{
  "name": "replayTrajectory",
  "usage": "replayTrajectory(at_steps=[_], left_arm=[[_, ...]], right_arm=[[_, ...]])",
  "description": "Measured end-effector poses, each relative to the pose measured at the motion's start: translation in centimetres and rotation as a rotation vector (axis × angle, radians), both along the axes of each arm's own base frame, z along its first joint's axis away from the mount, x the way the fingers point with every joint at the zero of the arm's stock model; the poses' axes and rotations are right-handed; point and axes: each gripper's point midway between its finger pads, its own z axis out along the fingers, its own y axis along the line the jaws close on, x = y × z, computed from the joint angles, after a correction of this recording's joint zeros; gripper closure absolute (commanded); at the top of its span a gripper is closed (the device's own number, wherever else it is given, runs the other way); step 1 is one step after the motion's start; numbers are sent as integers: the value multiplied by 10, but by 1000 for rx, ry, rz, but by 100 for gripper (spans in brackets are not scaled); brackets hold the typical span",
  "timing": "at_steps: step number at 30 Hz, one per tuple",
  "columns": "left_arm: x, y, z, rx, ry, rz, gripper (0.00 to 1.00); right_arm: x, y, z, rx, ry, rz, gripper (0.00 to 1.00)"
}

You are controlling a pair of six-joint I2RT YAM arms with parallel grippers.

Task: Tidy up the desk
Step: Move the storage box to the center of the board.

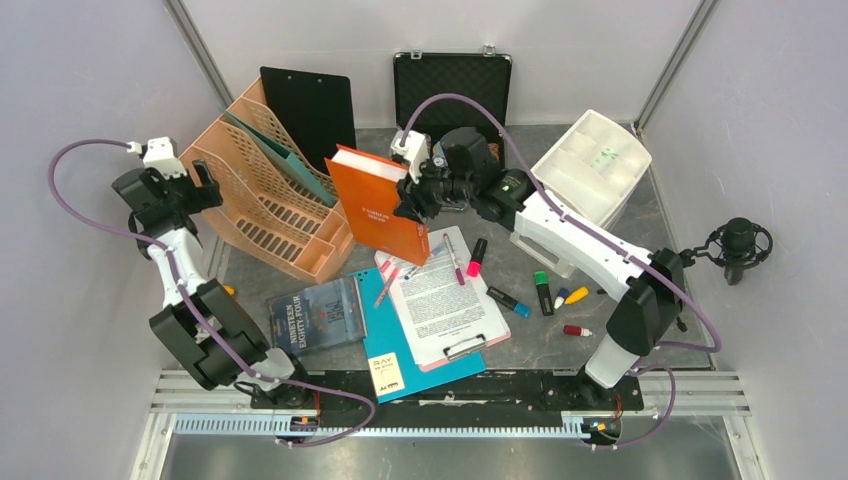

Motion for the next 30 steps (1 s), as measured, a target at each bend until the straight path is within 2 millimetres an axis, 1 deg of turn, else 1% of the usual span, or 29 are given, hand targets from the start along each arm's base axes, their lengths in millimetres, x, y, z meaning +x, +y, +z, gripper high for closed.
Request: replayTrajectory(at_steps=[5, 10, 13, 16, 20, 23, 24, 27, 28, 30], left_arm=[[-19, -16, -10, -23, 26, -2, 11], [-39, -49, -22, -83, 65, -66, 11], [-49, -65, -21, -104, 66, -103, 11], [-56, -73, -14, -105, 57, -117, 8], [-61, -71, -9, -90, 55, -90, 1], [-65, -58, -4, -73, 54, -28, 0], [-65, -51, 0, -70, 50, -4, 0], [-59, -36, 15, -63, 28, 27, 0], [-55, -30, 21, -62, 17, 32, 0], [-46, -22, 27, -60, 3, 31, 0]], right_arm=[[12, -2, 26, 38, -50, -16, 100], [16, 1, 47, 82, -66, -14, 100], [15, 8, 59, 123, -58, 9, 100], [14, 15, 64, 150, -43, 26, 100], [13, 25, 66, 172, -21, 49, 100], [12, 30, 64, 177, -8, 57, 100], [11, 31, 63, 178, -4, 59, 100], [10, 32, 64, 182, -2, 65, 100], [9, 33, 65, 186, -4, 69, 100], [9, 34, 65, 190, -6, 74, 100]])
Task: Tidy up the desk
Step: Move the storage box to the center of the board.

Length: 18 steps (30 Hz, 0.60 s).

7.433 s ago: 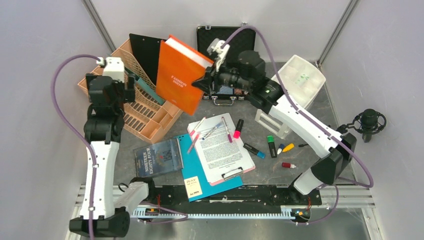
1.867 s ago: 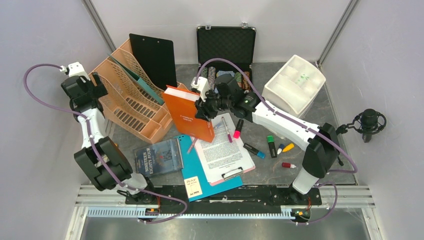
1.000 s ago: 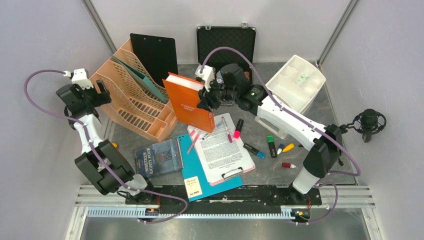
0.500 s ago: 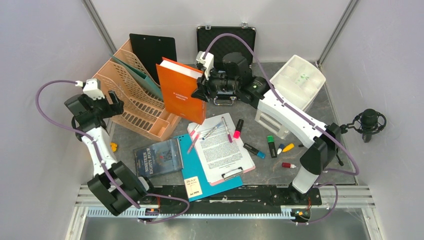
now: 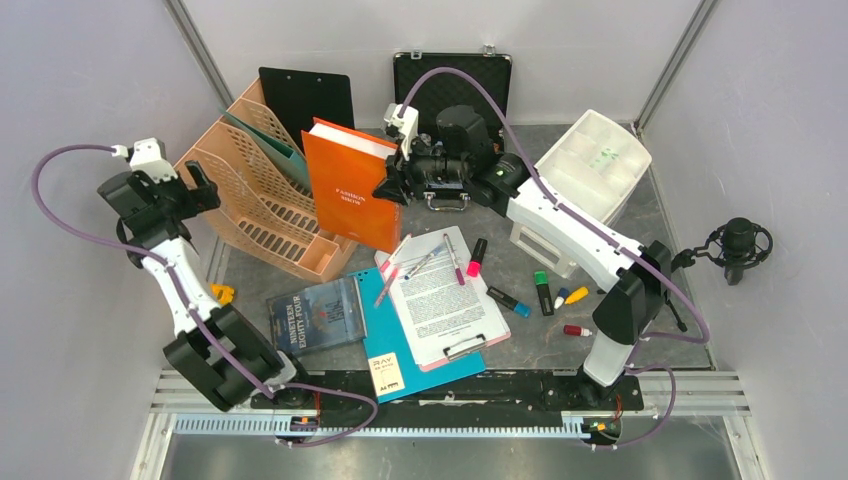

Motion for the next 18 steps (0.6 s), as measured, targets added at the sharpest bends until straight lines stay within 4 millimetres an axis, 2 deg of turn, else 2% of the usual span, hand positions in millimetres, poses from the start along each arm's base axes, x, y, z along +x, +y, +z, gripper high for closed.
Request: replayTrajectory(at_steps=[2, 11, 18], left_arm=[[10, 5, -1, -7, -9, -12, 0], [42, 19, -29, -62, -26, -53, 0], [55, 8, -19, -44, -98, -168, 0]], right_arm=[[0, 0, -2, -2, 3, 1, 100], [-1, -1, -15, -21, 27, 0, 100], [-2, -2, -23, -35, 42, -1, 100]])
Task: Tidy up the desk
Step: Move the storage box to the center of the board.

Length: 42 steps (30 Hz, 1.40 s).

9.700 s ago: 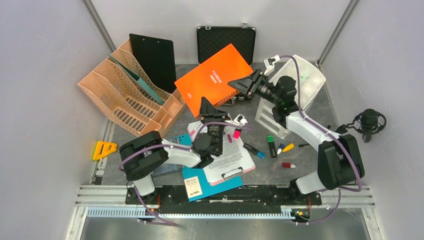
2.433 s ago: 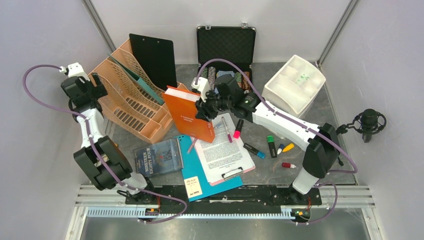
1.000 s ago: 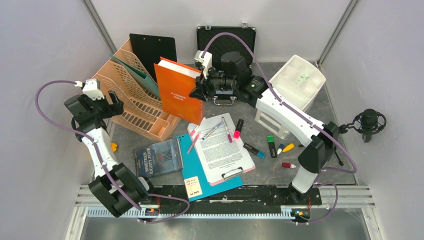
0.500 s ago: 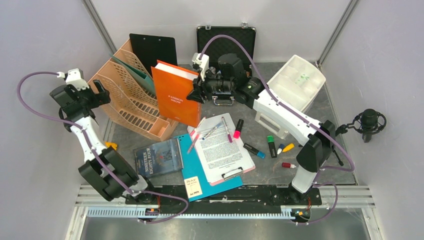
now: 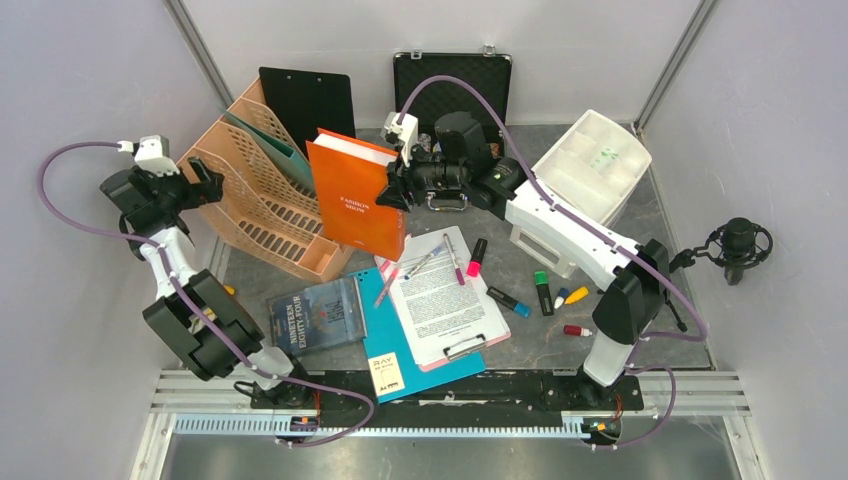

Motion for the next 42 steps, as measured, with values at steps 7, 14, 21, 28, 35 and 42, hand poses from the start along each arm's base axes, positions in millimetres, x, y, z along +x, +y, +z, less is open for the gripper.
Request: replayTrajectory(at_steps=[7, 14, 21, 28, 35, 42], left_arm=[[-8, -8, -4, 60, -35, -73, 2], [-22, -22, -6, 76, -51, -97, 4], [-44, -39, -7, 99, -46, -102, 4], [-64, -55, -8, 116, -20, -110, 0], [-75, -58, -9, 115, 26, -98, 0], [-85, -52, -9, 66, 95, -98, 0]], right_arm=[[6, 6, 1, 1, -3, 1, 100], [15, 15, 4, 9, -15, 4, 100], [11, 34, 19, 35, -46, 34, 100], [-12, 68, 35, 65, -99, 113, 100], [-16, 95, 25, 58, -130, 160, 100], [-8, 118, 7, 46, -135, 174, 100]])
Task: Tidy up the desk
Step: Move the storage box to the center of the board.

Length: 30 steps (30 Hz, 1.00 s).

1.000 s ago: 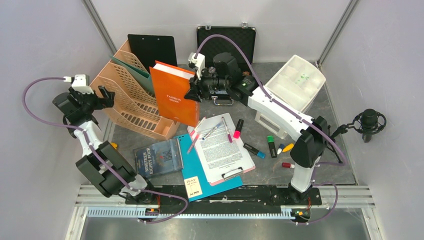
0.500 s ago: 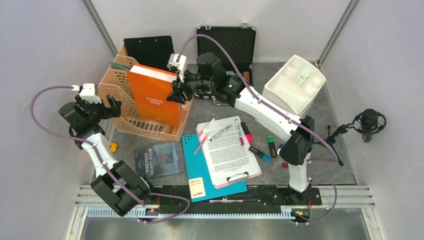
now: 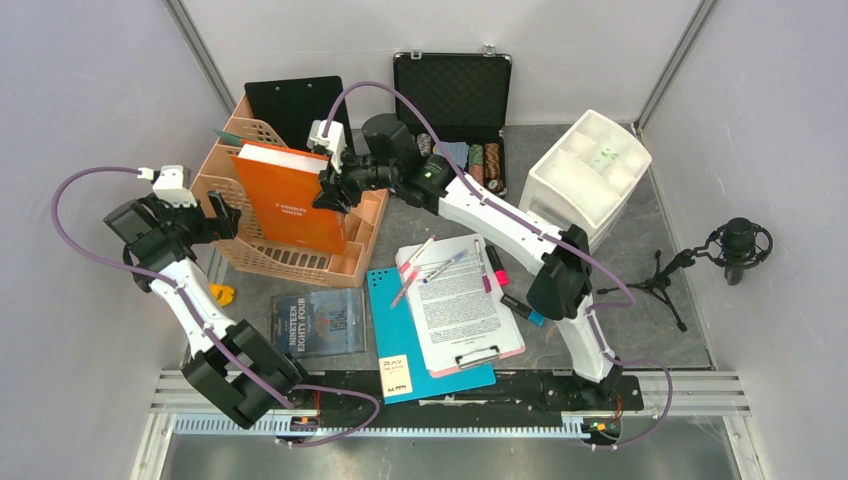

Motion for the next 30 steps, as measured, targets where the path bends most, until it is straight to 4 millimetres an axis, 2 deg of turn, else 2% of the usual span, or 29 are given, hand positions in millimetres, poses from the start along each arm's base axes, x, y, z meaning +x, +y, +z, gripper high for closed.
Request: replayTrajectory(at_steps=[7, 12, 22, 30], left_arm=[[-4, 9, 3, -18, 70, -2, 0], [-1, 10, 16, 7, 61, -23, 0], [-2, 9, 30, 34, 28, -38, 0], [1, 18, 52, 92, -16, -12, 0]], right_arm=[[-2, 21, -5, 16, -5, 22, 100], [-14, 35, -12, 25, 17, 48, 100], [-16, 47, -20, 44, 30, 46, 100], [-12, 57, -47, 16, 51, 35, 100]])
